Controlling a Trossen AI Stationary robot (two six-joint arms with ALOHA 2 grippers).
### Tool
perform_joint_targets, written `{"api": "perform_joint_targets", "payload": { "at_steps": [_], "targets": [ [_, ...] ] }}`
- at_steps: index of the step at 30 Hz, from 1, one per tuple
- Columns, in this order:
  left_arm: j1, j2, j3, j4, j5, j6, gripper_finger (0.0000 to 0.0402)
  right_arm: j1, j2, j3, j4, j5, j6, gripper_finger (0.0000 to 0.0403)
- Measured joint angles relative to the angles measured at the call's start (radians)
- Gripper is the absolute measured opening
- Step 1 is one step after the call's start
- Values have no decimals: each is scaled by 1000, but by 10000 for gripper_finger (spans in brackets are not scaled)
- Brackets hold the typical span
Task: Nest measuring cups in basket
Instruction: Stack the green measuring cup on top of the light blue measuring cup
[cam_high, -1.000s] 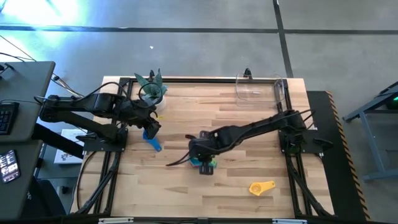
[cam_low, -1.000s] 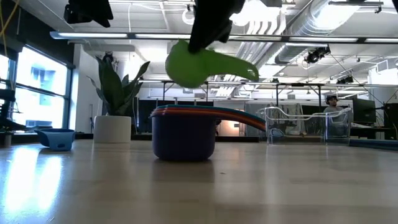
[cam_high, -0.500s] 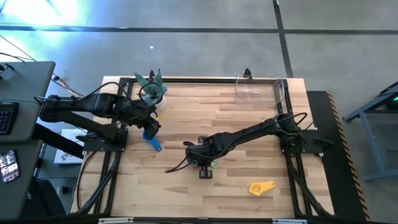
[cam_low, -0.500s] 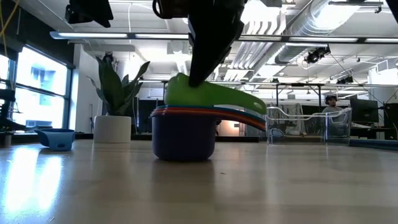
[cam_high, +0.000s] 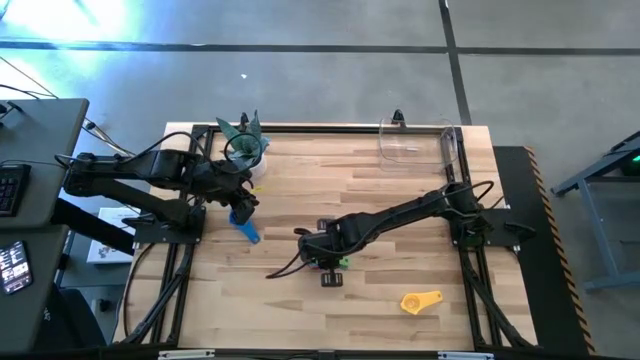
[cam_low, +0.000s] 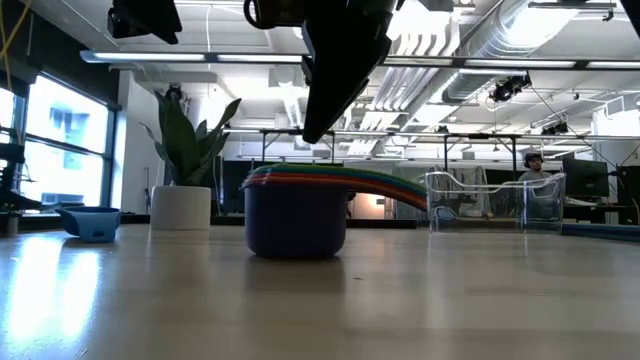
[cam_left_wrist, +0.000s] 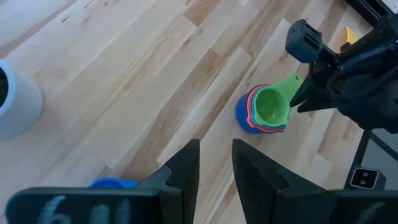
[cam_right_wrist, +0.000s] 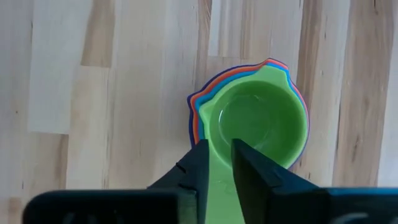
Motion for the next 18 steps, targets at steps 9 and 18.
{"api": "perform_joint_targets", "payload": {
  "at_steps": [9, 18],
  "targets": [
    [0, 0, 0, 0, 2, 4, 85, -4, -15, -1, -4, 0, 100, 78],
    [-29, 1, -39, -32, -6, -81, 85, -8, -113, -1, -62, 103, 177, 78]
  ]
}}
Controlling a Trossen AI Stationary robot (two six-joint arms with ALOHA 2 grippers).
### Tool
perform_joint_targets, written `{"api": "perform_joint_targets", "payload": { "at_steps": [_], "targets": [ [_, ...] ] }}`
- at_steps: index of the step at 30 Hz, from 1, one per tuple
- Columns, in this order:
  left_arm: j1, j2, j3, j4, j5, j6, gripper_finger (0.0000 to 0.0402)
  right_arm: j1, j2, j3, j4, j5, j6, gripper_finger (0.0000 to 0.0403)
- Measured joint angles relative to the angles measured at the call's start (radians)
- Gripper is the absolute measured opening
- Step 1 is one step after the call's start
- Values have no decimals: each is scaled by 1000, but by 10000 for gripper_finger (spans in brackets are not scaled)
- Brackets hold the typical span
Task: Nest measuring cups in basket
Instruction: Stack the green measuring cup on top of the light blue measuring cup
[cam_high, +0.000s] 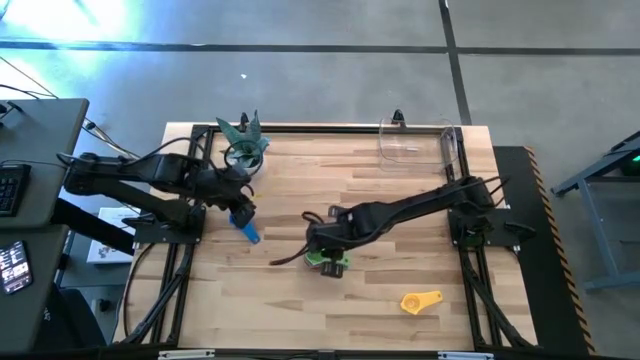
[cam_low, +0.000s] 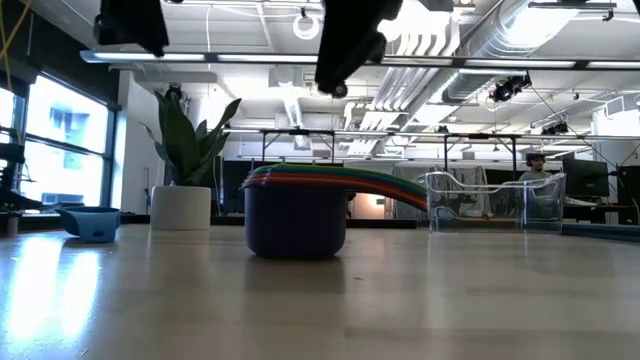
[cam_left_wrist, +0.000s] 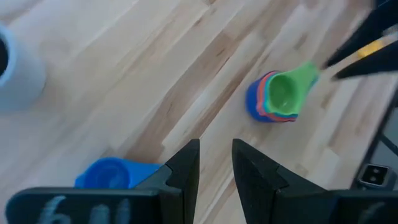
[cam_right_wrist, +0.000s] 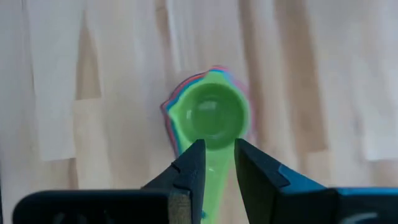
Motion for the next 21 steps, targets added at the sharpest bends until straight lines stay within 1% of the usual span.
{"api": "perform_joint_targets", "payload": {
  "at_steps": [4, 8, 11, 14, 17, 21],
  "targets": [
    [-28, -1, -57, -5, -24, -101, 85, -6, -60, 0, -43, 69, 0, 78],
    [-45, 0, -96, -6, -43, -183, 85, -25, -112, 0, -69, 77, 1, 78],
    [-52, 0, -119, -6, -43, -229, 85, -46, -118, 0, -127, 73, 18, 78],
    [-59, -1, -133, -4, -43, -251, 85, -67, -117, -36, -139, 23, 20, 78],
    [-64, -1, -134, -4, -44, -257, 85, -80, -115, -104, -98, -45, 42, 78],
    [-66, -1, -134, -4, -43, -259, 85, -80, -115, -191, -33, -95, 73, 78]
  ]
}}
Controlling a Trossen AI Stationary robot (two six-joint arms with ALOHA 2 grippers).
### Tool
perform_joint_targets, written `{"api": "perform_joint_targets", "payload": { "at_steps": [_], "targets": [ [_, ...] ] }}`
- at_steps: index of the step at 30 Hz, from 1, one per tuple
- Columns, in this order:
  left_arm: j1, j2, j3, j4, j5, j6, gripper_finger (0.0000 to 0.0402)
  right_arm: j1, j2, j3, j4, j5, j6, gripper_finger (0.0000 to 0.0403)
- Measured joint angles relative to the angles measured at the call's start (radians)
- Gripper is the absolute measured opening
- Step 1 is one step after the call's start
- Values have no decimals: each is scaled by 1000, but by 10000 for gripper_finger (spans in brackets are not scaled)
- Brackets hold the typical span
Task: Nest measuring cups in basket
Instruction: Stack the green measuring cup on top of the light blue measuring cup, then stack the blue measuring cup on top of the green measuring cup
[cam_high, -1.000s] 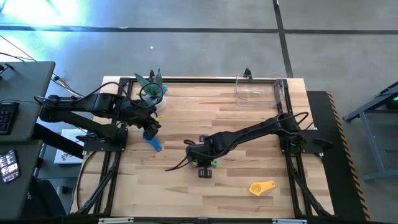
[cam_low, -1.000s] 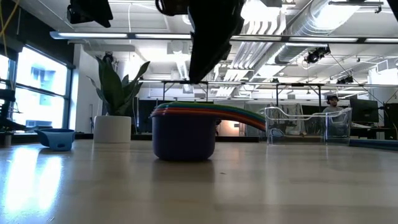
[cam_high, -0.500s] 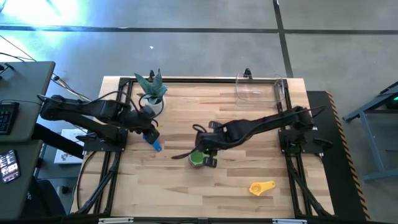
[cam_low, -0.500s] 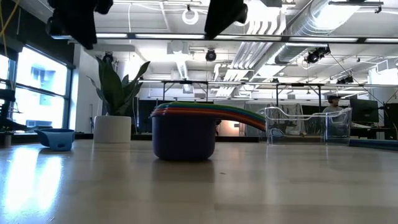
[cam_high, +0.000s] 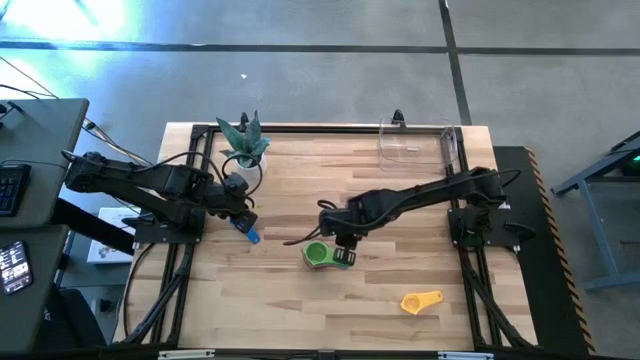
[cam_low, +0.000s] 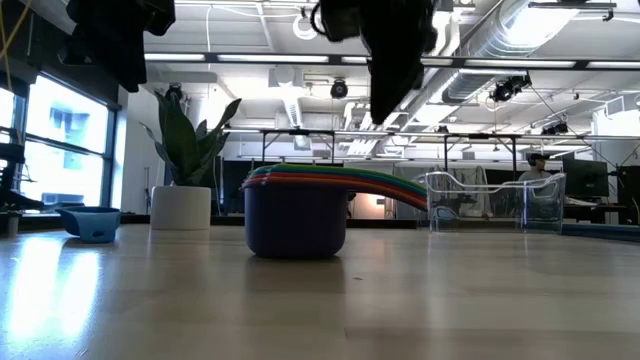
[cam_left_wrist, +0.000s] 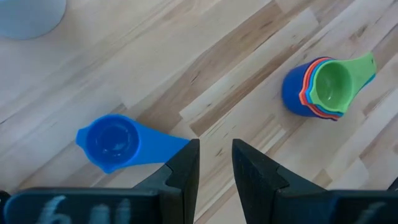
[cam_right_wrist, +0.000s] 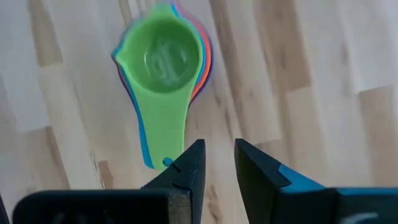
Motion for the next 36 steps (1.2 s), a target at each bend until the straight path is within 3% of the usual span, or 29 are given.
{"api": "perform_joint_targets", "payload": {
  "at_steps": [15, 25, 36],
  "targets": [
    [0, 0, 0, 1, -2, 1, 85, 2, 0, -264, 277, -72, 126, 78],
    [0, 0, 0, 1, -25, 2, 85, 29, 1, -282, 325, -107, 153, 78],
    [0, 0, 0, -1, -29, -33, 85, 2, -28, -282, 312, -61, 161, 78]
  ]
}}
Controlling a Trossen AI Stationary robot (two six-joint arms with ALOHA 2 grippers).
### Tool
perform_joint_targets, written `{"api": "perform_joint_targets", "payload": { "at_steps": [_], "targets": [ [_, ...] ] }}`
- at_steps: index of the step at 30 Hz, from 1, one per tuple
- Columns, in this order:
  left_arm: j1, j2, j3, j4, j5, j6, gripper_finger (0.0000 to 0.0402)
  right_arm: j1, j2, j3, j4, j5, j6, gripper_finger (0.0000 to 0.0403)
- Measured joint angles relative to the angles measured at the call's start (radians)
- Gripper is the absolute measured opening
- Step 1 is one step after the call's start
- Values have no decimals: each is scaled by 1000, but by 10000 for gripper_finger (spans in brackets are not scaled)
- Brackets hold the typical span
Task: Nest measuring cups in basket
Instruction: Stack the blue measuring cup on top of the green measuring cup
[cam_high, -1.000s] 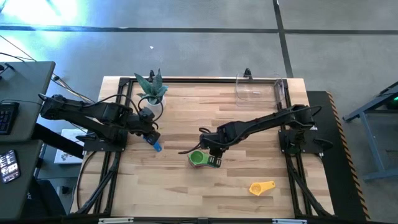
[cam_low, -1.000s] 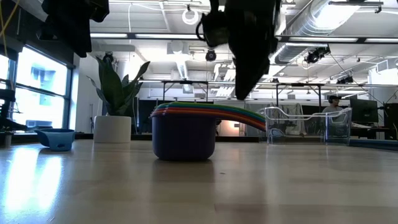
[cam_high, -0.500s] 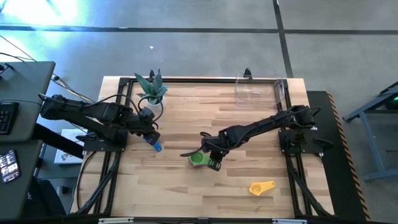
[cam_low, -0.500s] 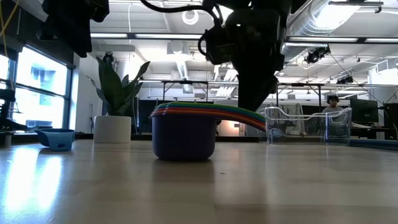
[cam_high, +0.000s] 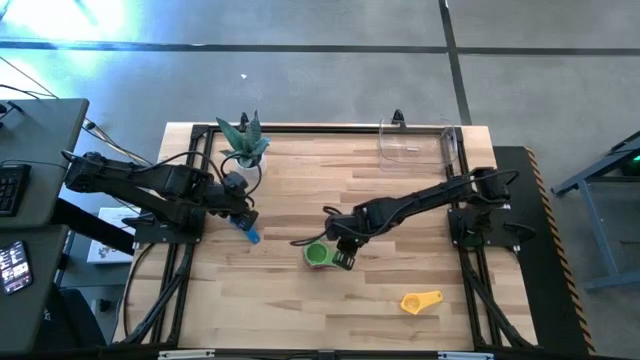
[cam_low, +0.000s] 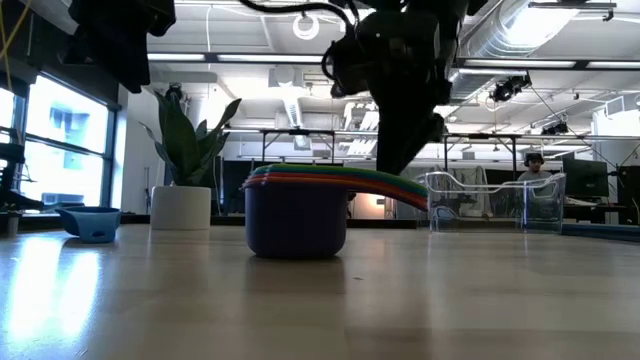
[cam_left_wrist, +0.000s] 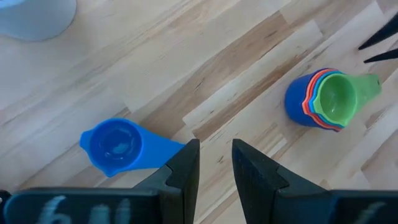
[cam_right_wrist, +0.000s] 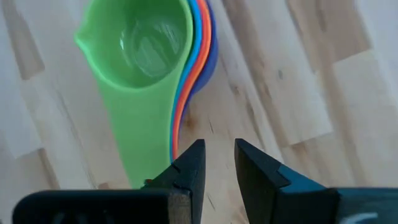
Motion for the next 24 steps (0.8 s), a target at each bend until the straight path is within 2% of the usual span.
{"api": "perform_joint_targets", "payload": {
  "at_steps": [10, 17, 24],
  "targets": [
    [0, 0, 0, -122, -101, -277, 85, -88, -176, 0, -54, 16, -70, 78],
    [0, 15, 0, -248, -103, -421, 85, -168, -300, 0, -113, 42, -171, 78],
    [1, 79, 0, -332, -104, -533, 85, -226, -371, 0, -183, 64, -251, 78]
  ]
}}
